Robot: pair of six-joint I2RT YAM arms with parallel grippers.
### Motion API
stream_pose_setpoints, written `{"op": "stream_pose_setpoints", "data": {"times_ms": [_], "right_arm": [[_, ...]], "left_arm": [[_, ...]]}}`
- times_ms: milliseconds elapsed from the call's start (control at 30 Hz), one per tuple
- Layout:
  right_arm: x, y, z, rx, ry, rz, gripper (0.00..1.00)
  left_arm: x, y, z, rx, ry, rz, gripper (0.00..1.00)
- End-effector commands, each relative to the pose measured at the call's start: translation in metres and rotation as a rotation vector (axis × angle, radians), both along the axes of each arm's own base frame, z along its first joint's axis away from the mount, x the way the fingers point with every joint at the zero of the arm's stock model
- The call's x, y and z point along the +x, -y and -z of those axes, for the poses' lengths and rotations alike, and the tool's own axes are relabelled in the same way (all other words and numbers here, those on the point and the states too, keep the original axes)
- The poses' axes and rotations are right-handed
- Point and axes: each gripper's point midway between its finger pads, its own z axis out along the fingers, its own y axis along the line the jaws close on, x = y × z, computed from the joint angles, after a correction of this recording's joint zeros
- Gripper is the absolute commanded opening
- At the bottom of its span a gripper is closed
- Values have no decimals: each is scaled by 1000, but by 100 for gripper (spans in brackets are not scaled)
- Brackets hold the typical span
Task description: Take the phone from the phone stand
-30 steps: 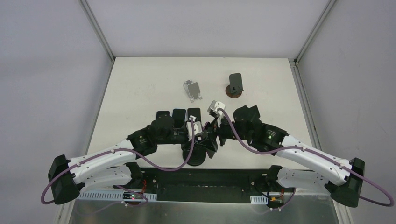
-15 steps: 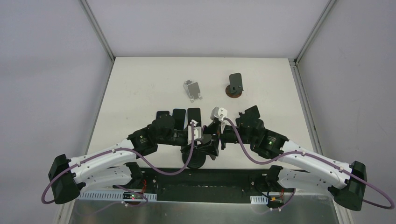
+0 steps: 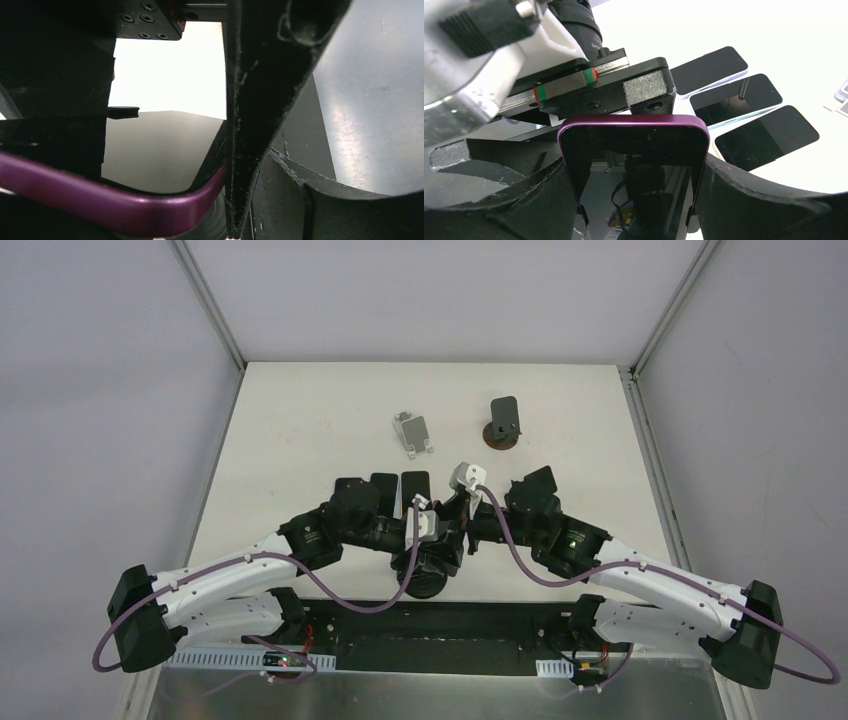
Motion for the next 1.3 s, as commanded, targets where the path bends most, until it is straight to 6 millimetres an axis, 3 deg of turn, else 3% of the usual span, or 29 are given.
{"op": "stream_pose_setpoints", "data": {"times_ms": [0,133,500,900,1267], "right_arm": [[19,-3,-22,82,59,83,0],[13,-1,-22,87,61,57,0],[-11,7,-27,106,28,-46,0],[-19,10,-26,119,7,-72,0],[-24,9,-26,122,-3,-103,0]], "left_arm": [[-9,19,-63,-190,98,95,66],[-7,17,-58,-182,101,80,64],[4,2,-54,-194,195,-5,71],[-1,-3,-24,-164,177,5,71],[12,2,-20,-178,208,-41,69]]}}
